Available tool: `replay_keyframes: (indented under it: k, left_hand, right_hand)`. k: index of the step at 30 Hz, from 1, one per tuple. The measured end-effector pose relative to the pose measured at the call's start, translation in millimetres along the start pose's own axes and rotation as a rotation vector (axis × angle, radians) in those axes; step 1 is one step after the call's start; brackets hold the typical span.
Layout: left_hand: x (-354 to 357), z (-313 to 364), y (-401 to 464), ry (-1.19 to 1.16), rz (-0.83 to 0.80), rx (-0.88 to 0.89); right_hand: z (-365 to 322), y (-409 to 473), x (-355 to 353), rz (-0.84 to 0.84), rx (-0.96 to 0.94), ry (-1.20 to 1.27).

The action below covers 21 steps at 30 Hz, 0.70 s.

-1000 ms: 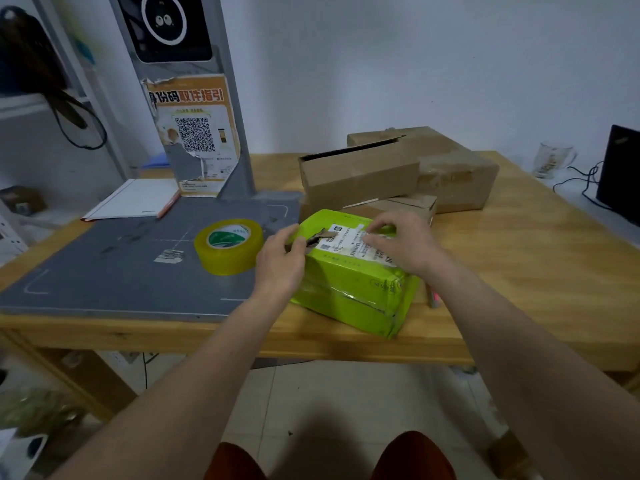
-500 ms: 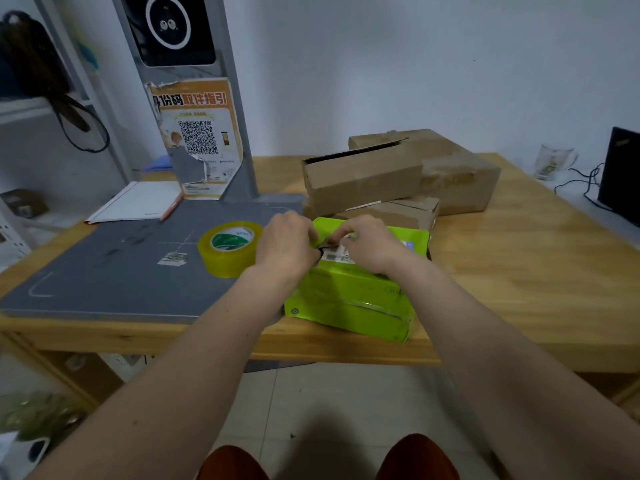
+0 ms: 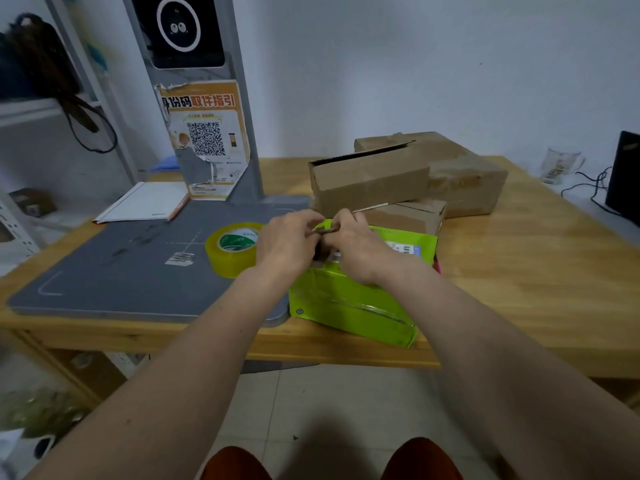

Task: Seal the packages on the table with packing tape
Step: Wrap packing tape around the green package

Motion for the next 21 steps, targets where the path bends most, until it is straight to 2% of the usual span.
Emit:
replay_keyframes:
  k: [3,5,9,12,16,21]
  left_hand:
    - [6.6,10.4,-0.7,0.218,-0.109,0.104]
    - [8.6,14.8,0.2,0.285,-0.114,0.119]
    - [10.8,14.2,0.0,0.291,-0.029,0.158]
    - [7.2,12.0,0.0,0.294,-0.033,0.245]
    - [0.5,6.9,2.1,0.328,-0.191,0.342]
    - [2.4,8.9,5.4,0.383,-0.357,0.363]
  right_hand:
    - [1.4,-4.1,-0.8,0.084,0.014,0.094]
    - [2.2,-5.9,-0.4,0.124,0.014,0.127]
    - [3.8,-6.6,0.8,0.138,0.001,0.134]
    - [6.8,-5.2,1.7,0.130,0.065,0.208]
    - [7.5,-4.6,4.0,0.137,0.023,0.176]
    - [7.4,-5.6,1.9,0.174,0.000,0.139]
Point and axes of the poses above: each hand's wrist, its own y-axis towards the middle knuckle, its own x-axis out of the palm, z = x × y, the point moved 3 cm from there along y, towards the middle knuckle, and after that the axes turned 8 degrees about -y, right-handed, at the moved point
